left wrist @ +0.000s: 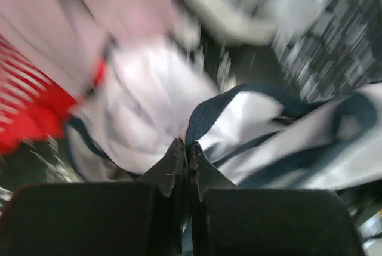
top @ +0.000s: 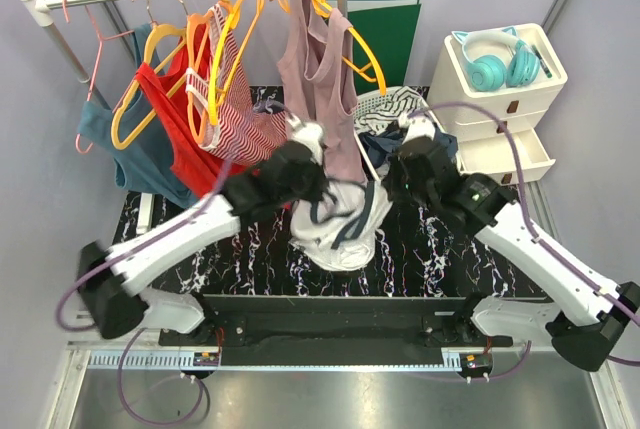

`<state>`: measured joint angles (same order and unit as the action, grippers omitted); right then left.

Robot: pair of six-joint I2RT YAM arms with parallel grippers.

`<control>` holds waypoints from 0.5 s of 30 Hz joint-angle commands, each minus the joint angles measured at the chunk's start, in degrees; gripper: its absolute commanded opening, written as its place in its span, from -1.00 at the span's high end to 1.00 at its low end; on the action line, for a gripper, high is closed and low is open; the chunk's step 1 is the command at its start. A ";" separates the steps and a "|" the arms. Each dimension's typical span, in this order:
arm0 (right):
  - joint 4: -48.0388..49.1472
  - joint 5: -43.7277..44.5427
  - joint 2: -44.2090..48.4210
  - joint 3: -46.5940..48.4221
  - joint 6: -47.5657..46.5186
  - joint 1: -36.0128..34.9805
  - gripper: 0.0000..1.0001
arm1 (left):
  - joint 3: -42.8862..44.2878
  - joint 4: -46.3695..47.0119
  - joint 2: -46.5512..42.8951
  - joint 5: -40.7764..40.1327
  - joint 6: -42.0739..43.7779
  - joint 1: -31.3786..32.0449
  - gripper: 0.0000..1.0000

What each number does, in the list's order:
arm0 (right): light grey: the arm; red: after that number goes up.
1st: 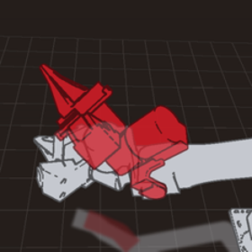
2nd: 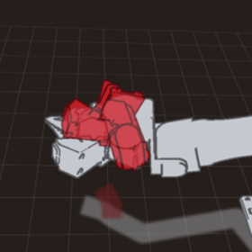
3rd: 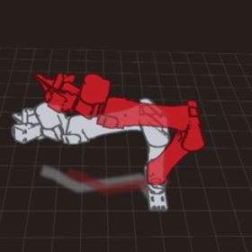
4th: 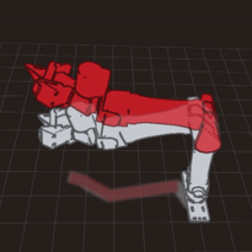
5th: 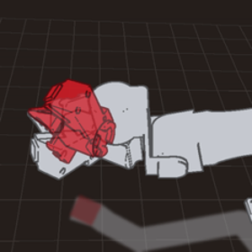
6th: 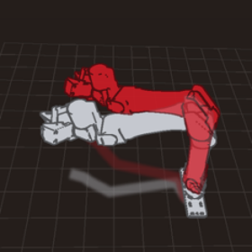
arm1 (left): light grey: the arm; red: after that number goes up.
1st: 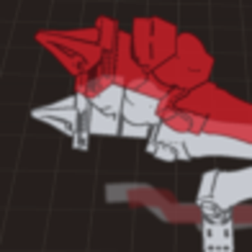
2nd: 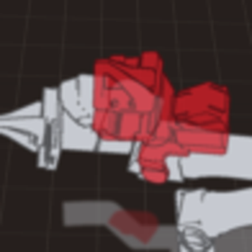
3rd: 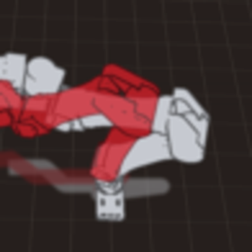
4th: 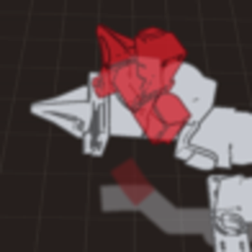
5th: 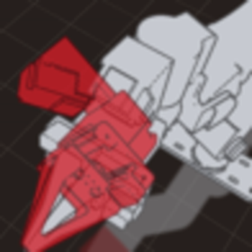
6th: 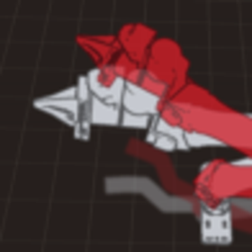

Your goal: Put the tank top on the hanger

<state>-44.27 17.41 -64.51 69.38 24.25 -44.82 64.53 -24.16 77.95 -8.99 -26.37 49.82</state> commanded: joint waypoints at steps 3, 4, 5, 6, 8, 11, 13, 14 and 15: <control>-0.46 11.92 -2.90 22.17 -12.89 1.84 1.00 | 17.63 -5.72 -17.03 -18.24 5.87 -2.89 1.00; -0.55 13.08 -3.34 27.07 -14.13 1.84 1.00 | 19.04 -5.89 -18.96 -19.47 6.85 -2.98 1.00; -0.38 15.53 -4.12 29.47 -15.45 1.84 1.00 | 21.92 -6.07 -19.67 -21.83 7.64 -2.98 1.00; -0.38 16.68 -4.39 31.84 -17.38 1.84 1.00 | 23.34 -6.33 -20.20 -22.90 8.95 -2.98 1.00; -0.12 17.66 -5.01 37.21 -19.06 1.84 1.00 | 26.42 -6.42 -21.35 -25.36 10.02 -3.06 1.00; 0.76 17.31 -4.40 37.94 -20.12 1.84 1.00 | 26.09 -6.34 -22.40 -26.51 11.43 -2.98 1.00; 1.55 16.26 -2.91 33.13 -19.59 1.84 1.00 | 23.90 -6.25 -22.76 -26.51 11.34 -2.98 1.00; 1.64 14.86 -2.38 30.92 -19.16 1.84 1.00 | 21.36 -6.42 -22.84 -25.30 11.25 -2.98 1.00; 1.73 14.24 -1.76 28.55 -17.24 1.84 1.00 | 19.86 -6.34 -22.85 -24.24 10.38 -2.98 1.00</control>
<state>-40.34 28.86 -67.33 105.03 8.16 -43.57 89.78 -28.05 54.00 -29.17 -17.78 47.22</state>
